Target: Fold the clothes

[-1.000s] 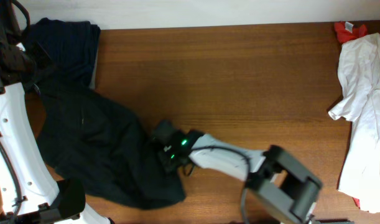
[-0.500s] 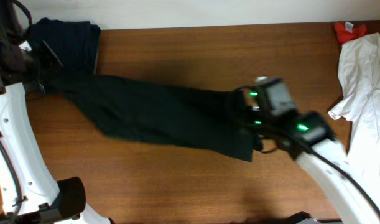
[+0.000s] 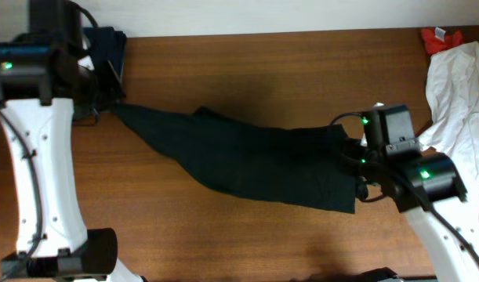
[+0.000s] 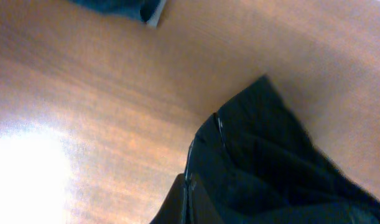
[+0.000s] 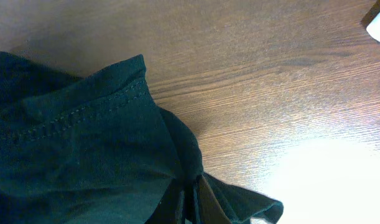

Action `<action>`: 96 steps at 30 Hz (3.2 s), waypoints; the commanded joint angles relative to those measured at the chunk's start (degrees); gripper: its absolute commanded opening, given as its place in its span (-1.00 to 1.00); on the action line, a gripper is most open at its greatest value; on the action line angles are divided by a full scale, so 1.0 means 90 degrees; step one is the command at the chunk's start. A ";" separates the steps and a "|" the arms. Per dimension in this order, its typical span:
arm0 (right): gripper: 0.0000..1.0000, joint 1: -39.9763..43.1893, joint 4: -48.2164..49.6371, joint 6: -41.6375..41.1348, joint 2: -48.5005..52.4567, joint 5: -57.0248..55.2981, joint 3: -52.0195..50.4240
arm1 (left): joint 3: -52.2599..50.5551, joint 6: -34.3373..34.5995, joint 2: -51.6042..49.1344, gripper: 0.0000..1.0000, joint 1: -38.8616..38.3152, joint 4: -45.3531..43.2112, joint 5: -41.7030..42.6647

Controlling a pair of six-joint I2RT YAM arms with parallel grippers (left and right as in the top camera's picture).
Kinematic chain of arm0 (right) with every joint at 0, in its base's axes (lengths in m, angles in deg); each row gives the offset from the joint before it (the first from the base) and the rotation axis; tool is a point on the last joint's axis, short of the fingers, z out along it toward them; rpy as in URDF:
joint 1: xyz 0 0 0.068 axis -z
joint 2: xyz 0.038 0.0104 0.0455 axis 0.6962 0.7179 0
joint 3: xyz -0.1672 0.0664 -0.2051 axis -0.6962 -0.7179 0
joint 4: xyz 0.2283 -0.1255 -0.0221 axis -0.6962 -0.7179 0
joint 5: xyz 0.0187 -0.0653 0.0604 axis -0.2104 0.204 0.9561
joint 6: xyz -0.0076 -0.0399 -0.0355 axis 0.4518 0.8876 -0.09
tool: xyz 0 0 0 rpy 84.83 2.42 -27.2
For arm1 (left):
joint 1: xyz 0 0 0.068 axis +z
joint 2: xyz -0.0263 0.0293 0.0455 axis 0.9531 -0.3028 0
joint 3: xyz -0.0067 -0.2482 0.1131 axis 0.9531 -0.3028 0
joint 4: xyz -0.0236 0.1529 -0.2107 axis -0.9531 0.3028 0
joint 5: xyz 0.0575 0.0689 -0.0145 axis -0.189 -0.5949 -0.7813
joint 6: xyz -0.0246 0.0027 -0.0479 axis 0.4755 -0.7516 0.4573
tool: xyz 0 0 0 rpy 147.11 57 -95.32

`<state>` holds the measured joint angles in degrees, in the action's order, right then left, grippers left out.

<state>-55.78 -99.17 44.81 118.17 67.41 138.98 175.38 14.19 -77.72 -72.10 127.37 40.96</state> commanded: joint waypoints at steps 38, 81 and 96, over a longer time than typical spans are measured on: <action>-0.19 0.0049 0.2130 0.2013 0.4146 0.1904 0.0131 | -0.1870 -0.0097 0.0100 -0.99 -0.0007 -0.0845 -0.0117; -0.92 0.0056 -0.2747 0.0690 0.0471 -0.0313 0.6807 | 0.0627 0.0049 0.3393 -0.99 -0.0007 -0.1183 -0.0114; -0.92 0.0333 -0.0867 0.1231 0.2618 -0.0551 0.8252 | 0.1642 0.0036 0.0784 -0.99 0.0109 -0.3893 -0.0068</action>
<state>-55.43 -107.41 53.99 145.40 64.22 202.93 180.91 14.48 -74.70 -72.10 94.87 40.90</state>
